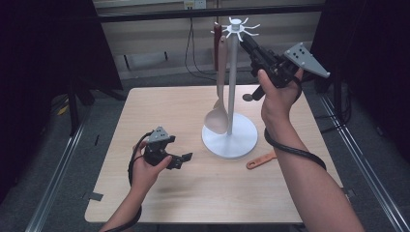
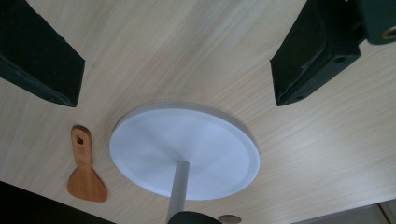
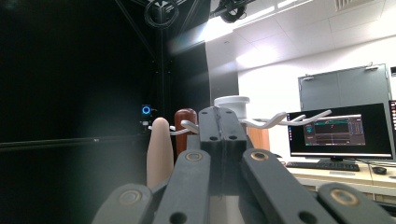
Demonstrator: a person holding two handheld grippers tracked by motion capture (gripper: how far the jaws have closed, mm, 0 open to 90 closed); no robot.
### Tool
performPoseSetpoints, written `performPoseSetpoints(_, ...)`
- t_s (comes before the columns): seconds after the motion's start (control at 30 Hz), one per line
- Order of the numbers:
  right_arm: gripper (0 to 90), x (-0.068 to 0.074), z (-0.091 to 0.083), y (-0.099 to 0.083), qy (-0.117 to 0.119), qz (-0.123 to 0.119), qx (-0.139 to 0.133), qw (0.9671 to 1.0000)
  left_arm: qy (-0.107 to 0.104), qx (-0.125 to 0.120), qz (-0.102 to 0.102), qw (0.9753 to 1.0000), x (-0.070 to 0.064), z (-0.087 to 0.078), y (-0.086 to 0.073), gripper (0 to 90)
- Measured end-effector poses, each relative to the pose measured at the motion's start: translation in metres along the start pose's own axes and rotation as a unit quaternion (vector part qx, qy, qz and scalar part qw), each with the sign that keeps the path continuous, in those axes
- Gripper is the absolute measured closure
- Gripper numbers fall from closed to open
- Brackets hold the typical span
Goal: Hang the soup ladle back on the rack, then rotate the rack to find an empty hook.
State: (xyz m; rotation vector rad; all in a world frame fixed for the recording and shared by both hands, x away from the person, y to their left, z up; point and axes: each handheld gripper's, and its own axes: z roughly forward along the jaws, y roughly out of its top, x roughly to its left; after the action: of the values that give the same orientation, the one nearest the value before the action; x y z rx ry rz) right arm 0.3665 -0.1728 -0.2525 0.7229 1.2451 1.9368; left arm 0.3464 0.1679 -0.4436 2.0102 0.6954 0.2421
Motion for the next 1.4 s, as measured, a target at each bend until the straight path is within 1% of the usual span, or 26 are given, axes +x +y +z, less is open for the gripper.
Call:
performPoseSetpoints(0.07, 90.0, 0.000, 0.000, 0.000, 0.002, 0.003, 0.001, 1.0000, -0.001, 0.002, 0.003, 1.0000, 0.000, 0.000, 0.000, 2.6)
performPoseSetpoints(0.1, 90.0, 0.001, 0.000, 0.001, 0.002, 0.002, 0.001, 1.0000, -0.002, 0.002, 0.000, 1.0000, -0.001, 0.001, -0.001, 2.6)
performPoseSetpoints(0.23, 90.0, 0.001, 0.000, 0.000, 0.004, 0.006, 0.005, 1.0000, 0.000, -0.001, -0.001, 1.0000, 0.000, 0.000, -0.001, 2.6)
performPoseSetpoints(0.3, 90.0, 0.002, 0.001, -0.001, 0.007, 0.002, 0.006, 1.0000, 0.001, -0.001, -0.001, 1.0000, 0.000, -0.001, 0.000, 2.6)
performPoseSetpoints(0.4, 90.0, 0.004, 0.002, -0.001, 0.010, 0.004, 0.007, 0.9999, 0.000, -0.002, 0.000, 1.0000, 0.000, -0.001, 0.000, 2.6)
performPoseSetpoints(0.43, 90.0, 0.004, 0.001, -0.002, 0.012, 0.005, 0.009, 0.9999, 0.003, 0.002, 0.004, 1.0000, 0.000, -0.001, 0.000, 2.6)
performPoseSetpoints(0.57, 90.0, 0.005, 0.002, -0.003, 0.014, 0.007, 0.009, 0.9998, -0.001, 0.000, 0.001, 1.0000, 0.000, 0.000, -0.001, 2.6)
performPoseSetpoints(0.6, 90.0, 0.005, 0.002, -0.003, 0.013, 0.007, 0.010, 0.9998, 0.003, 0.001, 0.004, 1.0000, 0.000, -0.001, -0.001, 2.6)
performPoseSetpoints(0.73, 90.0, 0.003, 0.001, -0.003, 0.013, 0.002, 0.015, 0.9998, 0.002, -0.002, -0.001, 1.0000, 0.000, -0.001, -0.001, 2.6)
performPoseSetpoints(0.87, 90.0, -0.001, -0.005, -0.007, 0.011, 0.013, 0.022, 0.9996, 0.002, -0.002, 0.000, 1.0000, 0.001, -0.002, 0.000, 2.6)
performPoseSetpoints(0.93, 90.0, -0.002, -0.007, -0.009, 0.012, 0.010, 0.024, 0.9996, 0.002, -0.002, 0.000, 1.0000, 0.000, -0.002, 0.000, 2.6)
performPoseSetpoints(1.0, 88.6, -0.004, -0.012, -0.013, 0.015, 0.007, 0.038, 0.9992, 0.005, 0.002, 0.000, 1.0000, 0.001, -0.003, -0.001, 2.6)
performPoseSetpoints(1.07, 87.0, -0.005, -0.017, -0.017, 0.020, 0.007, 0.048, 0.9986, 0.003, -0.003, -0.001, 1.0000, 0.001, -0.004, -0.001, 2.6)
performPoseSetpoints(1.17, 84.0, -0.005, -0.026, -0.024, 0.028, 0.001, 0.070, 0.9971, 0.002, -0.003, -0.001, 1.0000, 0.001, -0.003, -0.001, 2.6)
performPoseSetpoints(1.2, 83.5, -0.005, -0.028, -0.026, 0.029, 0.000, 0.074, 0.9969, 0.006, 0.003, 0.000, 1.0000, 0.000, -0.003, -0.001, 2.6)
performPoseSetpoints(1.23, 83.5, -0.005, -0.028, -0.026, 0.029, 0.000, 0.074, 0.9969, 0.006, 0.003, 0.000, 1.0000, 0.000, -0.003, -0.001, 2.6)
performPoseSetpoints(1.27, 82.2, -0.006, -0.035, -0.032, 0.031, 0.000, 0.088, 0.9956, 0.002, -0.001, -0.002, 1.0000, 0.000, -0.003, -0.001, 2.6)
performPoseSetpoints(1.3, 81.6, -0.007, -0.036, -0.033, 0.031, -0.002, 0.092, 0.9953, 0.002, 0.000, -0.001, 1.0000, 0.000, -0.002, -0.001, 2.7)
performPoseSetpoints(1.4, 80.0, -0.009, -0.047, -0.043, 0.034, -0.005, 0.115, 0.9928, 0.001, 0.000, 0.000, 1.0000, -0.001, -0.002, -0.001, 2.7)
